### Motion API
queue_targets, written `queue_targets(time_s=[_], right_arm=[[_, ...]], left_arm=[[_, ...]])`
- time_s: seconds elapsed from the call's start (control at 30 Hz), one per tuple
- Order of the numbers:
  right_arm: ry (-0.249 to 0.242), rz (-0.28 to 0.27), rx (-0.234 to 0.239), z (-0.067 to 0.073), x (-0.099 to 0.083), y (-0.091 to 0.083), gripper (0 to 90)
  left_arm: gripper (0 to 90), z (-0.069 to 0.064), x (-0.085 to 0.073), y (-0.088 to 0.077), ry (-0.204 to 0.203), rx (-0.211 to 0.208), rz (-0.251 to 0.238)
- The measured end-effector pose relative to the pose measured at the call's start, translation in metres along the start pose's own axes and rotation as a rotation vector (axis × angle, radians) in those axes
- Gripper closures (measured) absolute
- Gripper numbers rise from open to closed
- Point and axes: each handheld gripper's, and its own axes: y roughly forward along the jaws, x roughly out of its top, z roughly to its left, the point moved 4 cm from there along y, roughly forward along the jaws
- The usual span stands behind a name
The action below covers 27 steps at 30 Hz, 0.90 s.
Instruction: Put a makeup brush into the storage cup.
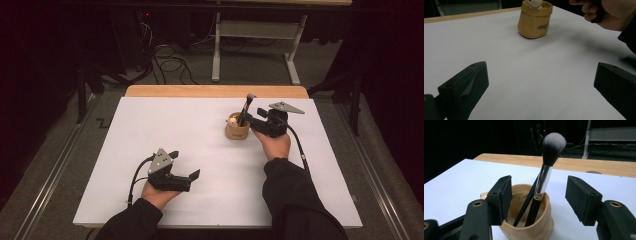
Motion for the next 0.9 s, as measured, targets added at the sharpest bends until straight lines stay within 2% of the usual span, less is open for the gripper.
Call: queue_targets(time_s=[0.2, 0.9], right_arm=[[-0.016, -0.001, 0.006, 0.0012, 0.0005, -0.0003, 36.5], [-0.064, 0.025, 0.018, 0.0088, -0.001, -0.0091, 14.1]], left_arm=[[0.4, 0.0001, 0.0, -0.0001, 0.001, -0.001, 0.0], [0.4, 0.0007, 0.0, 0.0, -0.004, -0.003, 0.003]])
